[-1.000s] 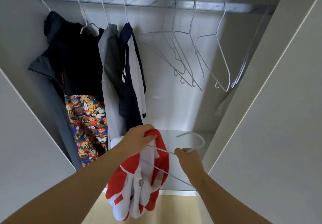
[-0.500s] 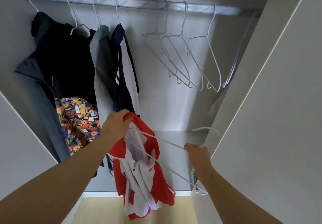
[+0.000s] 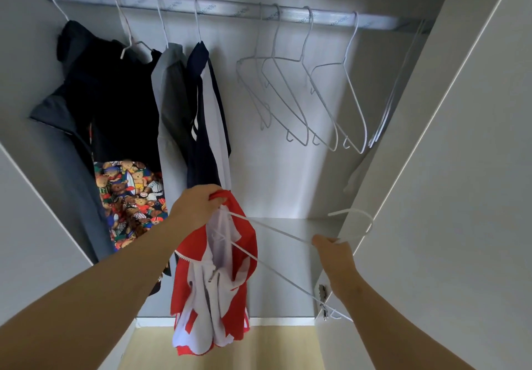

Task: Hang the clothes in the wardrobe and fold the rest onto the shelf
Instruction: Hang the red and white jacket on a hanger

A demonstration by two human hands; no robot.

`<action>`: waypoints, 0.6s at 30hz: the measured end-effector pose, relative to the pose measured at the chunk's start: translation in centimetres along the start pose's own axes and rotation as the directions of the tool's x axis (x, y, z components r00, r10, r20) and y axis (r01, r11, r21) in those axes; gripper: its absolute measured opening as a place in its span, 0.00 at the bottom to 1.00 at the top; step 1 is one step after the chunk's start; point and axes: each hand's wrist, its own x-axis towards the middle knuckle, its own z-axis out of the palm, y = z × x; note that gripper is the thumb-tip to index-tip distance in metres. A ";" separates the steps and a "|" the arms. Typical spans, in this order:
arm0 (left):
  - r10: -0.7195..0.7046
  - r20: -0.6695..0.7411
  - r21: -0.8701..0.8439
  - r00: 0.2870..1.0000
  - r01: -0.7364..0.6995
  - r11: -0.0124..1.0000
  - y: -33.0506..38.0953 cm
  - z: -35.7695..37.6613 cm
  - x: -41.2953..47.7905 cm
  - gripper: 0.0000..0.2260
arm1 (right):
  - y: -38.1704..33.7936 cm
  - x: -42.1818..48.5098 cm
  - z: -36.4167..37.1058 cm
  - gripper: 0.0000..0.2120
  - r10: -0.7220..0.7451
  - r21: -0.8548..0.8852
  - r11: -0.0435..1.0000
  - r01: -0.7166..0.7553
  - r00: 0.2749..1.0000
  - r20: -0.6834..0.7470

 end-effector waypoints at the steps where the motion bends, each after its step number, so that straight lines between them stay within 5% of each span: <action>1: 0.008 0.024 -0.004 1.000 -0.008 1.000 0.1 -0.1 0.0 0.11 | 0.0 -0.1 0.4 0.23 0.001 -0.011 1.000 -0.001 1.000 0.021; 10: 0.206 0.194 -0.125 0.959 -0.184 0.975 2.7 2.5 -2.8 0.08 | -1.0 -1.0 4.1 0.21 -0.007 -0.214 0.976 0.044 0.986 0.168; 14: 0.261 0.256 -0.277 0.931 -0.188 0.942 4.1 2.2 -3.5 0.07 | -1.3 -1.7 5.6 0.17 0.014 -0.111 0.994 0.011 0.974 0.228; 18: 0.402 0.311 0.207 0.861 -0.474 0.856 3.8 0.7 -3.4 0.12 | -2.8 -1.5 5.5 0.19 -0.056 -0.035 0.997 0.064 0.981 0.187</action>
